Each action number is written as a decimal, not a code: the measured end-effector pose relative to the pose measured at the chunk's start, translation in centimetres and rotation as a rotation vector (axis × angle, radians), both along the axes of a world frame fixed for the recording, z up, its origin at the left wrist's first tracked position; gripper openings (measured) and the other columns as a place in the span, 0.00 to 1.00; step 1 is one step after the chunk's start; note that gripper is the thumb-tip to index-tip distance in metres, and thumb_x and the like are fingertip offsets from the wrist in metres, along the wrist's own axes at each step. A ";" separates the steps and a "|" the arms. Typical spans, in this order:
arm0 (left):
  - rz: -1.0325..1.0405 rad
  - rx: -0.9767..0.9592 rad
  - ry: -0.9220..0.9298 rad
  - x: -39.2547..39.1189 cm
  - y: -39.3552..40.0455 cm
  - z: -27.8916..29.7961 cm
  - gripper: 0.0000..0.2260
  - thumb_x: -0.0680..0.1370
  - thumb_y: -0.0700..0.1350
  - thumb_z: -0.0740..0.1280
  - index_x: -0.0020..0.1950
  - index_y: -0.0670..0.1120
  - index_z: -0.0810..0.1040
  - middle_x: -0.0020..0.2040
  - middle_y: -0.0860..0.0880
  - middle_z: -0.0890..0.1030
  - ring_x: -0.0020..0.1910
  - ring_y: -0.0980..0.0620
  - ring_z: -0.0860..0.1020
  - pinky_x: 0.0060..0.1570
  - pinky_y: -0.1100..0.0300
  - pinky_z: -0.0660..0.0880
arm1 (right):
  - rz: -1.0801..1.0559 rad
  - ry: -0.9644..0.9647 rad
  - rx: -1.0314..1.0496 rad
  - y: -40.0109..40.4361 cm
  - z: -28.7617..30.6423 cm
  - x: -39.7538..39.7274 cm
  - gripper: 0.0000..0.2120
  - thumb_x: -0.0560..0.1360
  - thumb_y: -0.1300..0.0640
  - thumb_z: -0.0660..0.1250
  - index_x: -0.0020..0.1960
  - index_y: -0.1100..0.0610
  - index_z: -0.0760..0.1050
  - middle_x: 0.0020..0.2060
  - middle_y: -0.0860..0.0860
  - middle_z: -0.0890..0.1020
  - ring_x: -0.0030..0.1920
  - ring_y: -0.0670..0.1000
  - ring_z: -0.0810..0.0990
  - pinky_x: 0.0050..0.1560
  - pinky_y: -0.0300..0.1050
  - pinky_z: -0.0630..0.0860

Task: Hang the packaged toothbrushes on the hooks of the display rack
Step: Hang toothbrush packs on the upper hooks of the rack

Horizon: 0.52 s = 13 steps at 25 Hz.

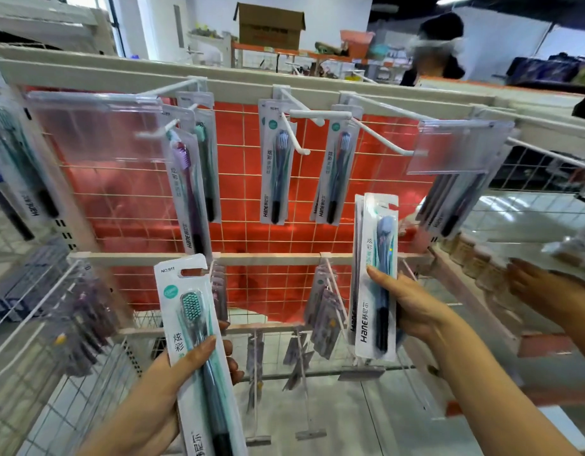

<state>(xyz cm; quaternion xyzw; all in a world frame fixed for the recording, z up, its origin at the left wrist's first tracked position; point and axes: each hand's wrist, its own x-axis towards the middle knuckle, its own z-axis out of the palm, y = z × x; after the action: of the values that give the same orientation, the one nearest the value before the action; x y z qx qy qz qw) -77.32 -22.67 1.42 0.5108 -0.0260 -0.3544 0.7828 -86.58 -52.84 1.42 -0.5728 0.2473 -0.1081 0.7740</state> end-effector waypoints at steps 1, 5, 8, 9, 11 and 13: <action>0.004 0.011 -0.004 -0.2 0.2 0.0 0.09 0.67 0.38 0.66 0.45 0.39 0.79 0.31 0.41 0.82 0.25 0.46 0.80 0.25 0.52 0.80 | -0.008 0.013 -0.026 0.3 -0.2 -0.1 0.13 0.71 0.57 0.66 0.55 0.59 0.75 0.37 0.53 0.86 0.36 0.50 0.85 0.36 0.42 0.81; 0.041 0.078 -0.009 -1.0 0.7 0.0 0.06 0.74 0.32 0.63 0.42 0.40 0.77 0.25 0.42 0.80 0.22 0.47 0.79 0.20 0.57 0.77 | -0.032 0.069 -0.287 0.7 -0.4 -0.4 0.27 0.67 0.57 0.71 0.64 0.58 0.69 0.48 0.54 0.83 0.46 0.53 0.83 0.46 0.47 0.79; 0.033 0.153 -0.022 -1.6 1.1 0.0 0.07 0.77 0.31 0.59 0.42 0.39 0.74 0.22 0.44 0.79 0.18 0.51 0.77 0.16 0.63 0.72 | -0.004 0.094 -0.604 0.9 1.4 -0.1 0.25 0.69 0.58 0.72 0.63 0.53 0.66 0.50 0.48 0.79 0.49 0.47 0.79 0.45 0.40 0.74; 0.025 0.159 -0.031 -1.6 1.2 0.1 0.09 0.77 0.31 0.58 0.41 0.40 0.73 0.20 0.45 0.78 0.18 0.52 0.77 0.15 0.65 0.70 | 0.014 0.106 -0.712 0.9 2.2 0.1 0.24 0.70 0.59 0.72 0.62 0.52 0.65 0.50 0.45 0.77 0.49 0.45 0.77 0.43 0.37 0.73; 0.029 0.167 -0.016 -1.9 1.3 0.7 0.10 0.74 0.27 0.61 0.39 0.41 0.72 0.19 0.45 0.77 0.17 0.52 0.76 0.14 0.65 0.69 | 0.020 0.118 -0.903 0.6 4.0 0.7 0.23 0.71 0.60 0.72 0.61 0.51 0.64 0.48 0.42 0.75 0.47 0.42 0.76 0.40 0.31 0.71; 0.030 0.163 0.022 -1.8 1.4 0.7 0.14 0.60 0.30 0.72 0.41 0.40 0.73 0.20 0.44 0.78 0.18 0.50 0.77 0.14 0.64 0.70 | -0.001 0.124 -1.029 0.1 5.8 1.3 0.23 0.71 0.61 0.71 0.62 0.53 0.65 0.47 0.44 0.75 0.44 0.39 0.75 0.35 0.27 0.70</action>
<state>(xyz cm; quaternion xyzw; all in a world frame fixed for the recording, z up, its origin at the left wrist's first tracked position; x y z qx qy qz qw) -79.16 -21.31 2.08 0.5693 0.0196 -0.3491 0.7440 -85.32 -52.71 7.20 -0.8846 0.2077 -0.1819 0.3758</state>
